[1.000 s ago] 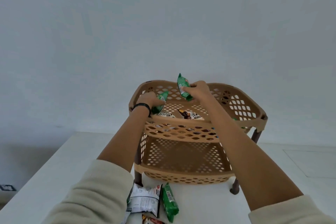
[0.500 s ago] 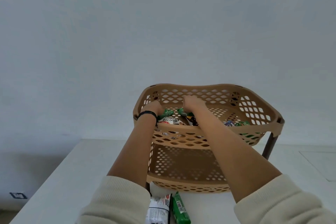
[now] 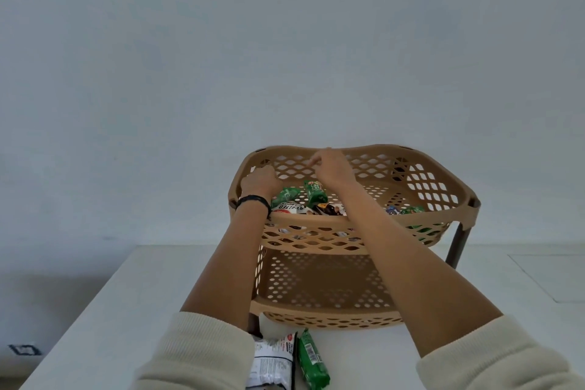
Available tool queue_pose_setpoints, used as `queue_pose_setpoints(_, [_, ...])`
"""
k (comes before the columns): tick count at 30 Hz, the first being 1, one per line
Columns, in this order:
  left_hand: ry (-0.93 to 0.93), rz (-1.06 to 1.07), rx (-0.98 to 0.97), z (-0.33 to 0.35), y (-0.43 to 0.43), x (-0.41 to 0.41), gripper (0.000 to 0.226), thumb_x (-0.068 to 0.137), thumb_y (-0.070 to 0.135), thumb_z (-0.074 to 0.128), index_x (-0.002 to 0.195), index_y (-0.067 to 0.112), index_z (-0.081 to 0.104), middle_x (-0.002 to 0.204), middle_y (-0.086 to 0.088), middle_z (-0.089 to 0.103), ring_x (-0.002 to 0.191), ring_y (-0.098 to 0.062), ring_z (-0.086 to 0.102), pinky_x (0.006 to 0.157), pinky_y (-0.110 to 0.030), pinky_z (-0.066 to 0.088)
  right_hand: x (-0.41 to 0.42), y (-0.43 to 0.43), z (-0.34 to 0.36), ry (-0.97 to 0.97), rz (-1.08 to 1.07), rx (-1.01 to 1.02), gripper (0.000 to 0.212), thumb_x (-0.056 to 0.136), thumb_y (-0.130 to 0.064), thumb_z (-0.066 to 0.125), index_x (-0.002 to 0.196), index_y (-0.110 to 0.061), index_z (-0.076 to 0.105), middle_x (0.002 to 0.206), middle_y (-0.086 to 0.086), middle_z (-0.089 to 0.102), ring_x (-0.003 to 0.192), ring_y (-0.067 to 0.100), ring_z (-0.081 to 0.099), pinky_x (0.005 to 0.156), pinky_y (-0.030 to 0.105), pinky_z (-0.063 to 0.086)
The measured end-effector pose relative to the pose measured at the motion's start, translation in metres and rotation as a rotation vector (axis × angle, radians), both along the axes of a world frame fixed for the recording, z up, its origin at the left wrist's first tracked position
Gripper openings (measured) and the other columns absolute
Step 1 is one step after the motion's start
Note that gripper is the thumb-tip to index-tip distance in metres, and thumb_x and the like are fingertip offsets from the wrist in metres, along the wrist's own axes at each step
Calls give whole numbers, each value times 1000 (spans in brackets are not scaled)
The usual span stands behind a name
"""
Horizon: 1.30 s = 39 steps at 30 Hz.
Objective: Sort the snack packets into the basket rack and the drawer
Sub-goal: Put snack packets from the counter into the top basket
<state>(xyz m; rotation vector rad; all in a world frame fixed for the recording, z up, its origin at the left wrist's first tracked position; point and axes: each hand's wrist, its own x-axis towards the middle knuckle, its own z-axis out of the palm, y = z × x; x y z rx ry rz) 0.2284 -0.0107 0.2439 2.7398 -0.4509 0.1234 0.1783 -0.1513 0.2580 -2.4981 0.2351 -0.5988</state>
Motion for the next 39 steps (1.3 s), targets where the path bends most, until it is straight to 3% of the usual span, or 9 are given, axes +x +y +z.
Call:
queue_pose_setpoints(3, [-141, -2, -117, 5, 1, -8, 26, 93, 15, 40, 106, 5, 60, 105, -12, 67, 94, -29, 62, 73, -35, 49, -13, 1, 11, -271, -65, 133, 33, 84, 8, 43, 94, -10, 70, 110, 8, 68, 69, 3, 55, 66, 24, 47])
queue_pose_setpoints(6, [-253, -59, -275, 13, 5, -18, 23, 93, 16, 43, 105, 9, 61, 106, -6, 67, 93, -24, 62, 76, -34, 50, -34, 2, 22, -370, -50, 214, 34, 84, 8, 42, 85, -12, 69, 103, 7, 69, 55, 2, 47, 55, 19, 40])
queue_pose_setpoints(9, [-308, -131, -403, 17, 10, -30, 19, 93, 17, 45, 105, 14, 60, 101, -1, 67, 87, -19, 63, 72, -31, 49, -62, 1, 29, -380, 8, 325, 36, 84, 7, 42, 72, -18, 65, 87, 8, 71, 70, 21, 65, 61, 22, 47])
queue_pose_setpoints(14, [-393, -258, -548, 16, 15, -70, 15, 93, 18, 48, 102, 20, 60, 85, 13, 59, 71, -2, 55, 53, -10, 39, -123, 7, 25, -342, 150, 372, 33, 91, 1, 43, 84, -19, 68, 87, -8, 69, 83, 7, 67, 78, 22, 54])
queue_pose_setpoints(23, [-150, -562, -897, -25, 37, -167, 18, 93, 10, 50, 106, 19, 60, 84, 5, 64, 79, -13, 63, 67, -26, 52, -205, 18, -32, -10, 450, 325, 28, 96, -10, 47, 97, -29, 66, 103, -2, 70, 83, 8, 69, 73, 25, 58])
queue_pose_setpoints(28, [59, -580, -768, -81, 61, -187, 16, 93, 12, 53, 106, 19, 60, 86, 9, 63, 79, -3, 60, 71, -13, 46, -227, 25, -72, 251, 520, 310, 23, 97, -16, 46, 107, -28, 63, 103, -8, 68, 87, 8, 68, 78, 22, 54])
queue_pose_setpoints(32, [185, -509, -520, -138, 90, -192, 18, 94, 25, 53, 110, 24, 60, 95, 13, 63, 81, 0, 59, 74, -19, 48, -239, 37, -104, 374, 507, 326, 21, 95, -19, 50, 112, -22, 62, 98, -9, 67, 90, 11, 66, 79, 18, 48])
queue_pose_setpoints(37, [368, -333, -162, -196, 118, -206, 31, 94, 29, 50, 124, 21, 51, 117, -3, 60, 107, -20, 58, 90, -31, 46, -246, 50, -154, 582, 442, 277, 27, 96, -17, 47, 121, -15, 56, 97, -2, 60, 88, 14, 61, 67, 10, 43])
queue_pose_setpoints(39, [442, -318, -66, -209, 123, -214, 37, 94, 31, 48, 129, 20, 46, 122, -9, 56, 111, -24, 55, 92, -32, 44, -250, 55, -175, 674, 422, 253, 30, 96, -19, 46, 124, -14, 53, 105, 5, 61, 88, 15, 59, 71, 18, 46])
